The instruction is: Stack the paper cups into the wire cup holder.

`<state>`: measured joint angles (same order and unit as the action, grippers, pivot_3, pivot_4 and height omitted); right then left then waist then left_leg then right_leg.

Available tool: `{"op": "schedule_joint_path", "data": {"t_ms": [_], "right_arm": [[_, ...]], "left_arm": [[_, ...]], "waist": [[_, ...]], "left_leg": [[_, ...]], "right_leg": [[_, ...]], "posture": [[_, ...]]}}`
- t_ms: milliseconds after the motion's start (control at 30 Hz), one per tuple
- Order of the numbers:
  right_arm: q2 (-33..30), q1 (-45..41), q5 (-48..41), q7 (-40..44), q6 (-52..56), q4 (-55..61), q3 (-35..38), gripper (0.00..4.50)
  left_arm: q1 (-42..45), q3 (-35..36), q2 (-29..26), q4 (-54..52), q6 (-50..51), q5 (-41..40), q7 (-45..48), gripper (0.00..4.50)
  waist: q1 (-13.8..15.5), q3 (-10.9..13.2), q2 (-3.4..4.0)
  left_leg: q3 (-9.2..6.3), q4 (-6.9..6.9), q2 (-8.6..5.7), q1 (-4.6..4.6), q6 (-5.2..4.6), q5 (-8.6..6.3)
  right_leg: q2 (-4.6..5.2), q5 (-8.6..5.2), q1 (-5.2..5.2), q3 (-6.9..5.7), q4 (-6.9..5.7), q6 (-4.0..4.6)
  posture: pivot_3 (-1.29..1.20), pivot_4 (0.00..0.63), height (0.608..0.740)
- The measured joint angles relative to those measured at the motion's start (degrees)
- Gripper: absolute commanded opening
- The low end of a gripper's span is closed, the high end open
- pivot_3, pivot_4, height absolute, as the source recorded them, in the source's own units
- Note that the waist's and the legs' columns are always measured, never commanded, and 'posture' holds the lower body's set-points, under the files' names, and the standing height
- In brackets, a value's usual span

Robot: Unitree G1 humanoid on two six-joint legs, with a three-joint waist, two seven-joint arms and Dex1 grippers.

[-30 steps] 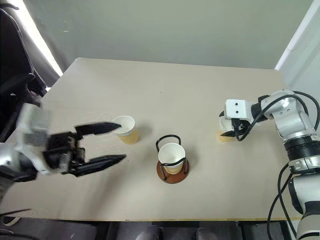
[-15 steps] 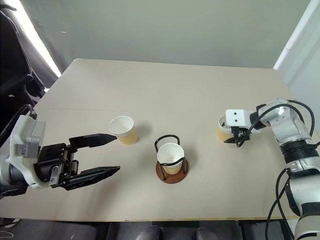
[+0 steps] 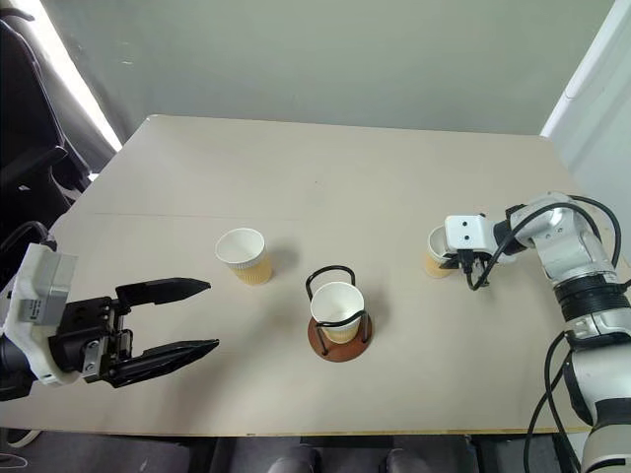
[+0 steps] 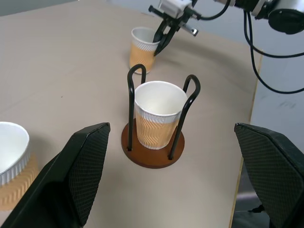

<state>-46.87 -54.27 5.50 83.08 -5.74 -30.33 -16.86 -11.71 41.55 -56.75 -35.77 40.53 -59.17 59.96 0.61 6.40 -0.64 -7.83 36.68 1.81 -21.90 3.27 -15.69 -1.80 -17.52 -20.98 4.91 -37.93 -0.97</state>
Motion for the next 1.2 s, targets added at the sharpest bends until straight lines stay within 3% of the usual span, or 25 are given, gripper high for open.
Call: {"op": "schedule_joint_path", "data": {"t_ms": [133, 233, 467, 600, 1200], "right_arm": [[-1.62, -3.52, -10.50, 3.63, 10.20, 11.70, 6.42, 0.05], [-3.50, -4.92, -19.01, 5.30, 17.96, 23.74, 11.44, 0.05], [-2.71, 1.88, -31.81, 4.92, 33.19, 42.84, 11.64, 0.05], [-2.06, 3.00, -33.71, 4.07, 35.70, 47.69, 10.43, 0.05], [4.30, 3.70, -29.52, -0.32, 34.18, 48.63, 0.49, 0.05]], "left_arm": [[-1.45, -2.50, 2.92, -0.05, -2.06, 3.52, -0.39, 4.50], [-2.07, -4.23, 6.57, -0.11, -4.25, 5.89, -2.10, 4.50], [-2.64, -8.62, 11.20, -0.25, -9.97, 10.87, -3.05, 4.50], [-4.04, -9.27, 11.55, -0.52, -13.77, 10.46, 3.43, 4.50], [-6.55, -10.26, 9.88, -0.51, -10.31, 2.97, 4.59, 4.50]], "waist": [[-0.22, 0.18, 0.34], [-0.40, 0.07, 0.13], [-0.38, 0.08, 0.08], [-0.40, 0.07, 0.07], [-0.42, 0.06, 0.05]], "left_leg": [[0.11, -0.11, -0.02, -0.02, 0.01, 0.01], [0.06, -0.18, 0.08, 0.01, 0.04, 0.02], [-0.02, -0.04, 0.01, 0.03, 0.03, 0.02], [0.00, 0.00, 0.02, 0.10, 0.03, 0.02], [0.00, 0.26, 0.02, 0.18, 0.00, 0.00]], "right_leg": [[-0.02, 0.00, -0.06, 0.06, 0.05, 0.00], [-0.16, -0.02, 0.08, 0.03, 0.25, 0.03], [-0.15, 0.01, 0.20, 0.05, 0.67, -0.05], [-0.22, 0.00, 0.26, 0.09, 0.56, -0.05], [-0.23, -0.03, 0.25, 0.14, 0.20, -0.11]], "posture": [[0.00, 0.150, 0.740], [0.00, 0.150, 0.740], [0.00, 0.150, 0.740], [0.00, 0.150, 0.740], [0.00, 0.150, 0.740]]}}
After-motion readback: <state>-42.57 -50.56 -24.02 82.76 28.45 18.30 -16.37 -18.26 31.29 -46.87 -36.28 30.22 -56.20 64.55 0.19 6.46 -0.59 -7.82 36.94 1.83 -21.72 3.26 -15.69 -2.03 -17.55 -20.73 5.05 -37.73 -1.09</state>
